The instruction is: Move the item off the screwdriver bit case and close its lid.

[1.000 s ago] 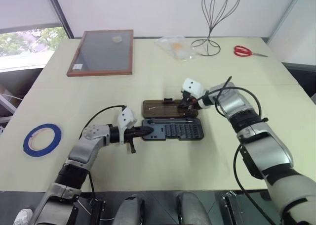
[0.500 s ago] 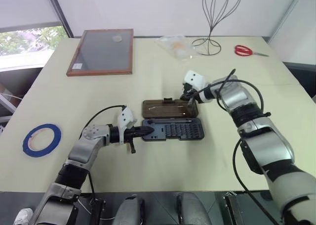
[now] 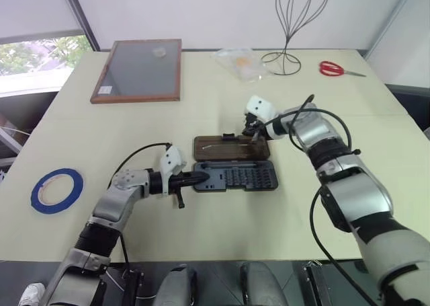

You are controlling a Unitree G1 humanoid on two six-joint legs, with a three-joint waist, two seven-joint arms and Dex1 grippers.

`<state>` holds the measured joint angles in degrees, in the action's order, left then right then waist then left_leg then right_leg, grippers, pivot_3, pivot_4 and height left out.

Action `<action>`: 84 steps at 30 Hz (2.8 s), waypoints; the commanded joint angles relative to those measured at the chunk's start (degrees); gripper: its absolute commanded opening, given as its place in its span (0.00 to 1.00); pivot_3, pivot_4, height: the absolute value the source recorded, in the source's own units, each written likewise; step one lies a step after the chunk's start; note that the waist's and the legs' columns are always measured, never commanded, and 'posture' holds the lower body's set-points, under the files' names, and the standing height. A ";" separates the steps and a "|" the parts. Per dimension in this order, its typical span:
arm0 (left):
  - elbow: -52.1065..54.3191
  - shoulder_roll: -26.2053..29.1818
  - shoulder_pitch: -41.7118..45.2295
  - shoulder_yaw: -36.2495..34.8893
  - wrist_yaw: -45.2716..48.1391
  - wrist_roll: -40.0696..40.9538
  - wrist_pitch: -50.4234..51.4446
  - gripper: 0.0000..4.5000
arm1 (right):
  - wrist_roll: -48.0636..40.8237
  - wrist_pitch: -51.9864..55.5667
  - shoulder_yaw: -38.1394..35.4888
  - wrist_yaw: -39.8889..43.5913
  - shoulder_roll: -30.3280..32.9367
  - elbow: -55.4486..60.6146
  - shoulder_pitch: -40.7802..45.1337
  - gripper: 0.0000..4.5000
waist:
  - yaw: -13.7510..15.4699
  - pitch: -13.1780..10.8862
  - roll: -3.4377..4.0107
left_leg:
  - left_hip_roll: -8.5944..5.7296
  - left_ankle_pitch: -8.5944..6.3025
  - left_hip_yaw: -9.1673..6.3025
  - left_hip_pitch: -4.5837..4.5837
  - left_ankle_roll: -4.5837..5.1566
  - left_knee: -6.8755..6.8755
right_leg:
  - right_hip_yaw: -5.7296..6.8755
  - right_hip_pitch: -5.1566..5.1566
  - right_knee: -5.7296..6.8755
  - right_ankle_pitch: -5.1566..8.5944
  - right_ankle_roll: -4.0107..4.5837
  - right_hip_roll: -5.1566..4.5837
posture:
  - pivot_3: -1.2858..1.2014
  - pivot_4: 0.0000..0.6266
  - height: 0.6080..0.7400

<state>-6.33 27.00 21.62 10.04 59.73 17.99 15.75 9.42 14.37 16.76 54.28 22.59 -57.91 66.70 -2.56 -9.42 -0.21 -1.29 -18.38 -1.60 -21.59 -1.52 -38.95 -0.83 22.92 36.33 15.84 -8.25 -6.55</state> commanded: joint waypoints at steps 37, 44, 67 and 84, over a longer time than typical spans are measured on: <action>-0.40 0.35 0.08 -1.15 -0.89 -1.15 -0.44 0.00 | 3.45 -5.18 -0.86 0.32 -1.28 -8.75 1.59 0.42 | -0.06 -0.01 0.03 | 0.00 0.01 0.03 0.02 -0.02 0.01 | 0.00 0.00 0.01 0.00 0.00 0.00 | 0.52 0.24 1.00; 0.20 0.30 -0.51 -1.34 -1.46 -1.15 -0.57 0.00 | 4.77 -6.82 -0.73 -0.11 -2.22 -11.53 2.59 0.42 | -0.15 -0.01 0.03 | 0.01 0.01 0.03 0.10 -0.02 0.00 | 0.00 -0.08 0.01 0.00 0.00 0.00 | 0.52 0.24 1.00; 1.00 0.35 -1.52 -2.26 -2.61 -1.28 -0.74 0.00 | 8.12 -9.24 0.97 0.63 -4.28 -15.29 3.46 0.13 | -1.29 0.07 -0.03 | 0.10 -0.01 -0.03 0.27 0.02 -0.03 | 0.00 -0.26 0.04 -0.03 0.04 0.04 | 0.52 0.24 1.00; 0.87 -0.04 -1.54 -2.80 -3.56 -1.44 -1.38 0.00 | 11.92 -10.13 1.93 -0.70 -6.13 -19.29 5.51 0.37 | -1.34 0.05 0.00 | 0.10 0.03 -0.04 0.19 -0.07 0.00 | 0.00 -0.17 0.06 -0.03 0.04 0.01 | 0.52 0.24 1.00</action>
<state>-5.91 26.86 20.34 8.17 56.73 16.81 14.68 19.20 3.52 16.80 52.59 17.21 -75.09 73.31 -3.90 -9.36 -0.21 -1.19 -18.35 -1.64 -21.40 -1.59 -38.95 -0.83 22.75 36.39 15.81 -8.21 -6.54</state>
